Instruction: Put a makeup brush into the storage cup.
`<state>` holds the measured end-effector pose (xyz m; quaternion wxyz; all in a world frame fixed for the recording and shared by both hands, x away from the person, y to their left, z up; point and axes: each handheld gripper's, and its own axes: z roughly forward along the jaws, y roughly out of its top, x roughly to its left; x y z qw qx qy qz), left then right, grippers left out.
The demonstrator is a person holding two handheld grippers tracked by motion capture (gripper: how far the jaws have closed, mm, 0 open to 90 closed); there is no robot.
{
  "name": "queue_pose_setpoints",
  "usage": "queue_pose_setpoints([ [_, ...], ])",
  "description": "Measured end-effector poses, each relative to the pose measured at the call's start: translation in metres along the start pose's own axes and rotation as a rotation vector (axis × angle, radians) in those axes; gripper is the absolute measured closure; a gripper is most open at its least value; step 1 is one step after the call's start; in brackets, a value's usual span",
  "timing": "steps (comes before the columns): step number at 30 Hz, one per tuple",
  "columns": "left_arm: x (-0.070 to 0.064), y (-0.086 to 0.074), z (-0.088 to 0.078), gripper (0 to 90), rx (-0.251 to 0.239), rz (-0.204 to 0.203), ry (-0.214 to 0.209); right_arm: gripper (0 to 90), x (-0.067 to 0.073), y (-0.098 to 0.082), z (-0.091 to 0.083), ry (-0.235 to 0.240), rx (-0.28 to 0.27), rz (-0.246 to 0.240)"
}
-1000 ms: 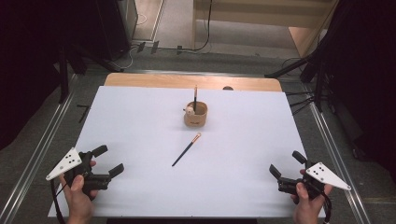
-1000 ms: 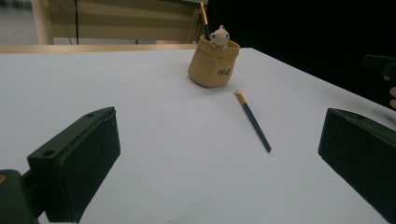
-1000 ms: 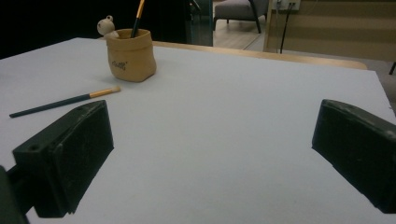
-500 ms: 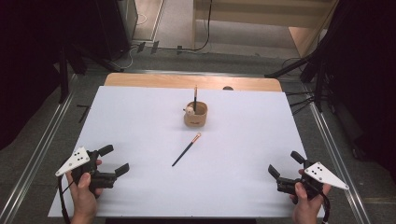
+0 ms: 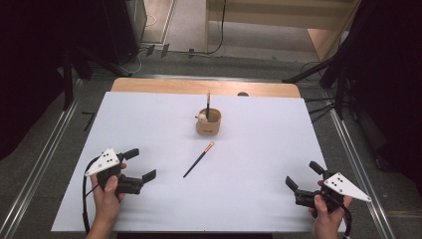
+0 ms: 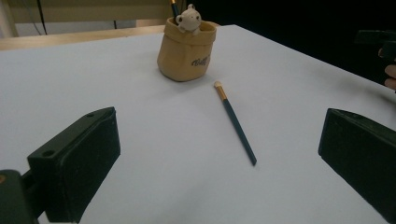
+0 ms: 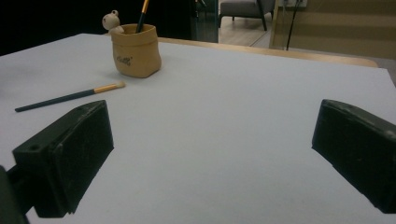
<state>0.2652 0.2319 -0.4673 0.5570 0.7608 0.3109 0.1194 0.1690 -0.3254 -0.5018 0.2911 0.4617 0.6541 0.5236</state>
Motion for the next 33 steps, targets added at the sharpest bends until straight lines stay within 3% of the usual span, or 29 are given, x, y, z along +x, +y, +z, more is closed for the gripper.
queue_pose_setpoints([
  [10, -0.011, 0.023, 0.028, 0.0, 0.045, 0.047, -0.041, 0.0, 0.006, 0.002, 0.003, 0.012, 0.001, -0.006],
  [21, -0.016, 0.032, 0.055, 0.0, 0.117, 0.063, -0.065, 0.0, 0.007, -0.003, 0.003, 0.029, 0.023, -0.018],
  [29, -0.018, 0.038, 0.076, 0.0, 0.201, 0.057, -0.058, 0.0, 0.007, -0.004, 0.000, 0.033, 0.027, -0.011],
  [33, -0.020, 0.040, 0.088, 0.0, 0.256, 0.085, -0.061, 0.0, 0.006, -0.003, 0.000, 0.031, 0.024, -0.002],
])
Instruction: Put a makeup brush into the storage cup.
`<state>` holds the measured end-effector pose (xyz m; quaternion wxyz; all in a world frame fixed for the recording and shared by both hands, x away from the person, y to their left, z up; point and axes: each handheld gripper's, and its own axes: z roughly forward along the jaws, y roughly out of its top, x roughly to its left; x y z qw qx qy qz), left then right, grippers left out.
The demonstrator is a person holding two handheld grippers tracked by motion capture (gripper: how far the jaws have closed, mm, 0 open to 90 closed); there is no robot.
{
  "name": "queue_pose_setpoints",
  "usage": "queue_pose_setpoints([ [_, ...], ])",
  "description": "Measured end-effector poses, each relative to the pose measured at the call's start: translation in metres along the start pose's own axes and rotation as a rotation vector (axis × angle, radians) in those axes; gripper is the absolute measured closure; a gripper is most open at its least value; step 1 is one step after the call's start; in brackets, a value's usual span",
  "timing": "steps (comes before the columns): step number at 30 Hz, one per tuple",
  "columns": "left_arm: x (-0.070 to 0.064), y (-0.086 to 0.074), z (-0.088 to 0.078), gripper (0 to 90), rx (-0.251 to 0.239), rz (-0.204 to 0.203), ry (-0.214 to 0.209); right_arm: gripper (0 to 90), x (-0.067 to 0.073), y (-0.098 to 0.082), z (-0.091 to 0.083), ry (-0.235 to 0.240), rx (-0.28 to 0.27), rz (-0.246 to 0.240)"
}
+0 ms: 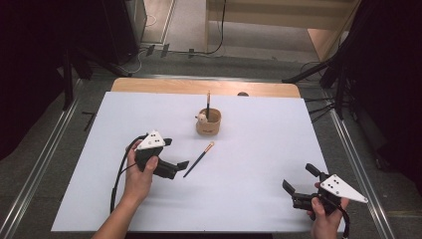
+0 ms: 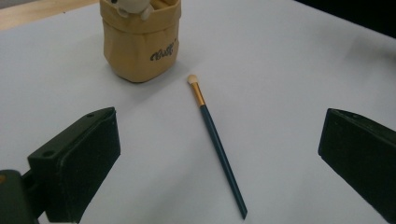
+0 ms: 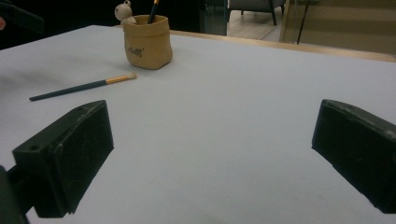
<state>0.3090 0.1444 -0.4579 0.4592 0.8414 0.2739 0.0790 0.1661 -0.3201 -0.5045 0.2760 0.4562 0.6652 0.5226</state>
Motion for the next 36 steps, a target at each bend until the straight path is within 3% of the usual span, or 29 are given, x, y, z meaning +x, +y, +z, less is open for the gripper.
queue_pose_setpoints([
  [5, 0.000, 0.005, 0.013, 0.0, 0.060, -0.003, -0.006, 0.0, 0.000, 0.000, 0.003, 0.002, 0.005, -0.003],
  [11, -0.004, 0.009, 0.028, 12.4, 0.134, 0.004, 0.040, 0.0, 0.001, 0.000, 0.005, 0.007, 0.011, -0.004],
  [14, -0.004, 0.011, 0.035, 14.4, 0.180, -0.016, 0.036, 0.0, 0.001, 0.000, 0.005, 0.010, 0.015, -0.004],
  [20, -0.009, 0.017, 0.050, 22.5, 0.274, -0.037, 0.119, 0.0, 0.001, -0.001, 0.005, 0.011, 0.017, -0.001],
  [24, -0.011, 0.021, 0.057, 23.7, 0.319, -0.035, 0.093, 0.0, 0.000, -0.001, 0.006, 0.010, 0.020, 0.004],
  [25, -0.011, 0.022, 0.059, 26.2, 0.338, -0.037, 0.105, 0.0, 0.000, -0.001, 0.006, 0.010, 0.020, 0.004],
  [26, -0.012, 0.023, 0.064, 34.7, 0.384, -0.035, 0.124, 0.0, 0.000, -0.001, 0.006, 0.010, 0.021, 0.004],
  [29, -0.012, 0.024, 0.068, 38.6, 0.404, -0.046, 0.139, 0.0, 0.000, -0.001, 0.006, 0.010, 0.023, 0.003],
  [33, -0.013, 0.025, 0.074, 49.0, 0.452, -0.051, 0.119, 0.0, 0.000, -0.002, 0.007, 0.015, 0.026, -0.004],
  [36, -0.016, 0.026, 0.077, 55.3, 0.458, -0.052, 0.127, 0.0, 0.001, -0.002, 0.008, 0.017, 0.031, -0.001],
])
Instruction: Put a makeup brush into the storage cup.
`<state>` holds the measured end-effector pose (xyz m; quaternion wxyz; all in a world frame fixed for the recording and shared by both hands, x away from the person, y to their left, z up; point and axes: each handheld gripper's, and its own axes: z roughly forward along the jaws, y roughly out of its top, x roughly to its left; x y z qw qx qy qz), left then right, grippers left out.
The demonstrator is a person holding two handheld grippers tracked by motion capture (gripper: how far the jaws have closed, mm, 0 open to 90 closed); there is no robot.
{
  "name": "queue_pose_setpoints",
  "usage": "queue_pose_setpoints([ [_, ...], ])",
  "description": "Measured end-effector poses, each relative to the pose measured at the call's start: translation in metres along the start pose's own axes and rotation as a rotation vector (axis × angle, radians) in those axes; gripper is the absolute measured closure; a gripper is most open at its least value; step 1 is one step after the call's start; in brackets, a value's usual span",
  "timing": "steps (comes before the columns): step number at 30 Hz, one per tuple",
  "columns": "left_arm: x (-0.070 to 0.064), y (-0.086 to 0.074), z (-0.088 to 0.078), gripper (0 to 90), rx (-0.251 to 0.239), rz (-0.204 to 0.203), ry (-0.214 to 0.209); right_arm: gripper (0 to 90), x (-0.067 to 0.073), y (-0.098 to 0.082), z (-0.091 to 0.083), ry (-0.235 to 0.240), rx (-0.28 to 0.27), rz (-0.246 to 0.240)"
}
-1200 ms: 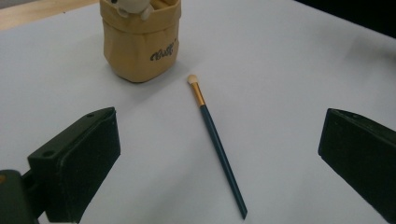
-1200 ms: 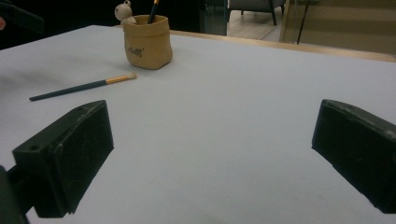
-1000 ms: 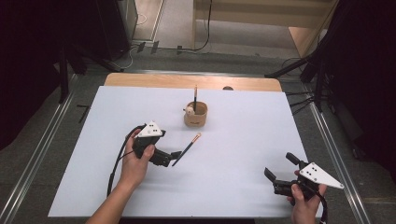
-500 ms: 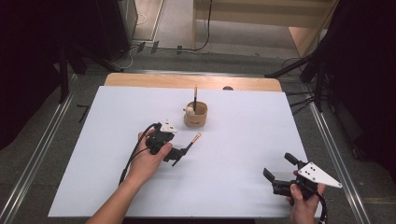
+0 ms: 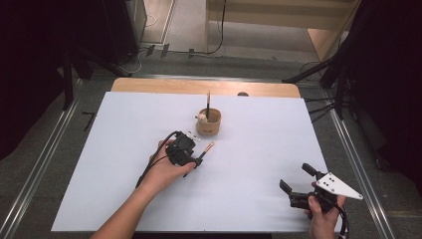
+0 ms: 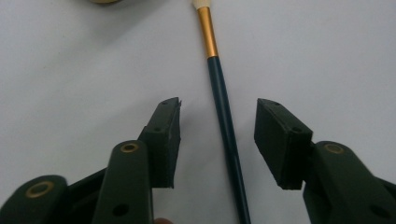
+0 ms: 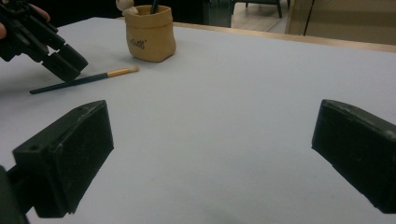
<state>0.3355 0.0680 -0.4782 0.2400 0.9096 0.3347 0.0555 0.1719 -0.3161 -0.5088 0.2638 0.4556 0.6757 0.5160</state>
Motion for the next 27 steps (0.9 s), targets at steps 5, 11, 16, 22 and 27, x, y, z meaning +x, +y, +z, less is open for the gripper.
queue_pose_setpoints([
  [5, -0.0032, 0.0018, 0.0051, 65.8, 0.041, 0.008, 0.021, 0.0, -0.0004, -0.0003, 0.0002, -0.001, -0.001, -0.001],
  [11, -0.0102, 0.0040, 0.0053, 77.6, 0.084, 0.075, 0.044, 0.0, -0.0012, -0.0007, 0.0002, -0.002, 0.003, 0.005],
  [16, -0.0070, 0.0048, 0.0056, 85.3, 0.089, 0.081, 0.022, 0.0, 0.0005, -0.0007, 0.0016, 0.003, 0.008, 0.006],
  [22, -0.0054, 0.0032, 0.0048, 85.7, 0.075, 0.081, 0.010, 0.0, 0.0026, -0.0010, 0.0036, 0.007, 0.016, 0.002],
  [27, -0.0015, 0.0004, 0.0015, 85.8, 0.029, 0.053, -0.024, 0.0, 0.0060, -0.0001, 0.0053, 0.010, 0.017, 0.002],
])
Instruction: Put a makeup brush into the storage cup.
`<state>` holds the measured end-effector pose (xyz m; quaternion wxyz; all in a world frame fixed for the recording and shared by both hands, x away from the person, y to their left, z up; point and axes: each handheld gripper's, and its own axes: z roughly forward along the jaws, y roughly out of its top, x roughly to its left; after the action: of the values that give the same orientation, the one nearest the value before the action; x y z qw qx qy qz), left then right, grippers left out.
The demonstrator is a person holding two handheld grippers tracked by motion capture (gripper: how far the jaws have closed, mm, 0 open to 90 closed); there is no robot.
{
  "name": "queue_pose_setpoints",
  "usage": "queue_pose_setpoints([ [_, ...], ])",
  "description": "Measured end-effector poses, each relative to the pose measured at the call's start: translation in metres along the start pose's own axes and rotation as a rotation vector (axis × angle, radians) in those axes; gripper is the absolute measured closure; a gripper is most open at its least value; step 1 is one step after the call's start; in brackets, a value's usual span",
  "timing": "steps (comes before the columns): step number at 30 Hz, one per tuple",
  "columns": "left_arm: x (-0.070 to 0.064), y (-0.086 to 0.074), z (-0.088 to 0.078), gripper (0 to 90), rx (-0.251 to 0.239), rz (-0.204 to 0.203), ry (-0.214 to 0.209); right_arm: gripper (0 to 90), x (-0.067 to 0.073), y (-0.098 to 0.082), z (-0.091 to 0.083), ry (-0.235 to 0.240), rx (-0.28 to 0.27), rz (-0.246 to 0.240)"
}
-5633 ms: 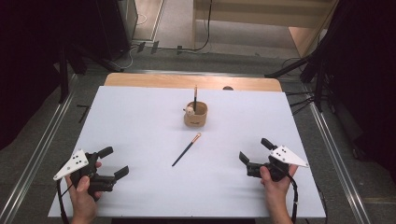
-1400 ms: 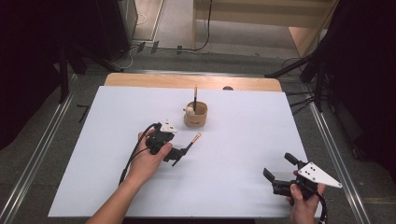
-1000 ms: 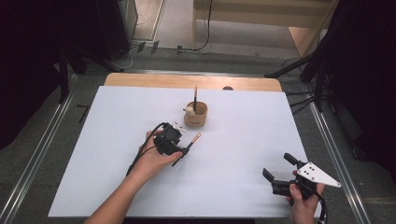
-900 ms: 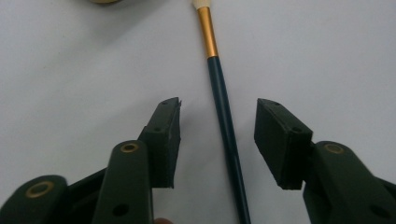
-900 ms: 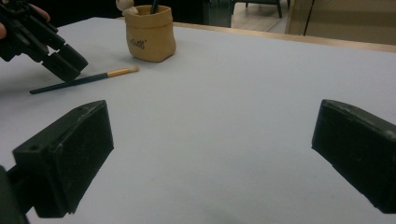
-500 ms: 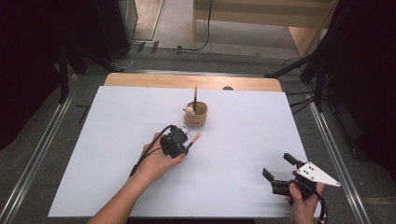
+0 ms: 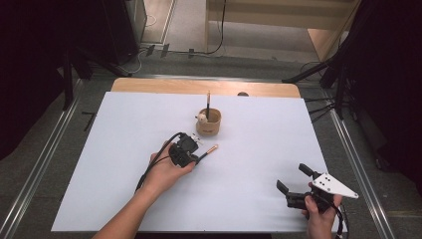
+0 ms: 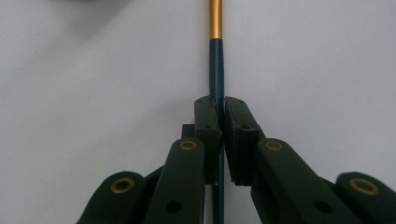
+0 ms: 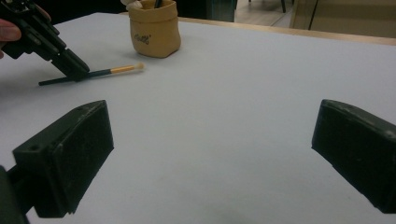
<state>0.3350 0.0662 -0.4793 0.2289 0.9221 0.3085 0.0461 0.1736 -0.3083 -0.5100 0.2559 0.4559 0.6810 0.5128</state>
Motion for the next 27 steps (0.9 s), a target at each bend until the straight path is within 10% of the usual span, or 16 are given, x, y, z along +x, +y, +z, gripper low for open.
queue_pose_setpoints([
  [27, -0.004, -0.015, -0.042, 85.8, -0.359, -0.074, -0.045, 0.0, 0.053, 0.035, 0.040, 0.043, -0.016, 0.069],
])
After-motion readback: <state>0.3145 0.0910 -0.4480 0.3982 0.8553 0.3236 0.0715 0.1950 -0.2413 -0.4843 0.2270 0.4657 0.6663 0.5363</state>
